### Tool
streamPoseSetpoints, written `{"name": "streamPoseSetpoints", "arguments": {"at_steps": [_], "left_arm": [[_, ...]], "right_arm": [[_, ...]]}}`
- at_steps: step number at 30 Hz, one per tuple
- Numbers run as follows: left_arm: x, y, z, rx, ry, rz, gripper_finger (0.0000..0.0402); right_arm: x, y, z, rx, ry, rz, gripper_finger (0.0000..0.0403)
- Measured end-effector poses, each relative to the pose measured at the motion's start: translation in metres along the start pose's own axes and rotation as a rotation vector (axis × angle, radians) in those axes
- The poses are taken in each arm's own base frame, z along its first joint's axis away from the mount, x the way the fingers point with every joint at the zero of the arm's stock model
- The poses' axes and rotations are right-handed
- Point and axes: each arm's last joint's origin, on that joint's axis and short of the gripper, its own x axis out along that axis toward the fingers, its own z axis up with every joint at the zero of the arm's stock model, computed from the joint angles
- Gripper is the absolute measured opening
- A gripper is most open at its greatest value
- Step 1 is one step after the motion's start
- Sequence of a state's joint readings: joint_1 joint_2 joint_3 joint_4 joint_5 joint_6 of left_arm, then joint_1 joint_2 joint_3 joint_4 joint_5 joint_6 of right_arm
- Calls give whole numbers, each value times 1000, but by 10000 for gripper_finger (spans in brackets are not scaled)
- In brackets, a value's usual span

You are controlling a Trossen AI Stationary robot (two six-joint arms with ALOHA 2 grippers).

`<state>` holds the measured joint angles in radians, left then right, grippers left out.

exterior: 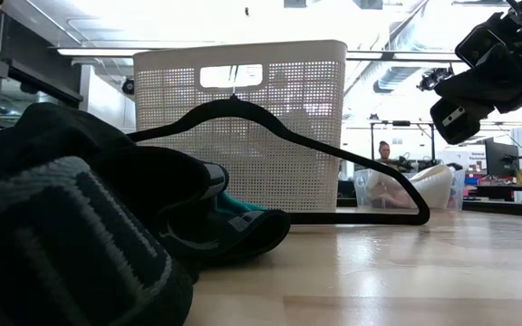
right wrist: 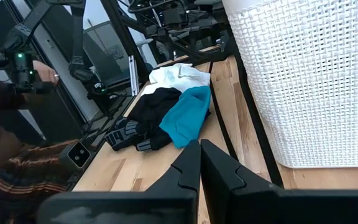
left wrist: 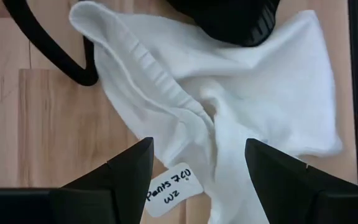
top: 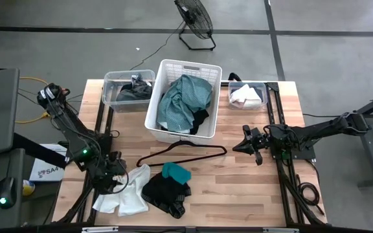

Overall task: Pick & Place Cloths
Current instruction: Put the white boxer short into the left transparent bin

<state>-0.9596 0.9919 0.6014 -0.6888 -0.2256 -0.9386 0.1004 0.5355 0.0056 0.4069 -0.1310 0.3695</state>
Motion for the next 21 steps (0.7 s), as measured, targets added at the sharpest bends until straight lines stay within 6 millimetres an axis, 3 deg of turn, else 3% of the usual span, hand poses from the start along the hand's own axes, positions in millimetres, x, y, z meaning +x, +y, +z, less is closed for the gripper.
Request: {"name": "streamPoseSetpoints", "arguments": {"at_steps": [21], "left_arm": [[64,-16,-8,-63,152,137,246]], "right_arm": [[0,0,0,0,0,0,3]]}}
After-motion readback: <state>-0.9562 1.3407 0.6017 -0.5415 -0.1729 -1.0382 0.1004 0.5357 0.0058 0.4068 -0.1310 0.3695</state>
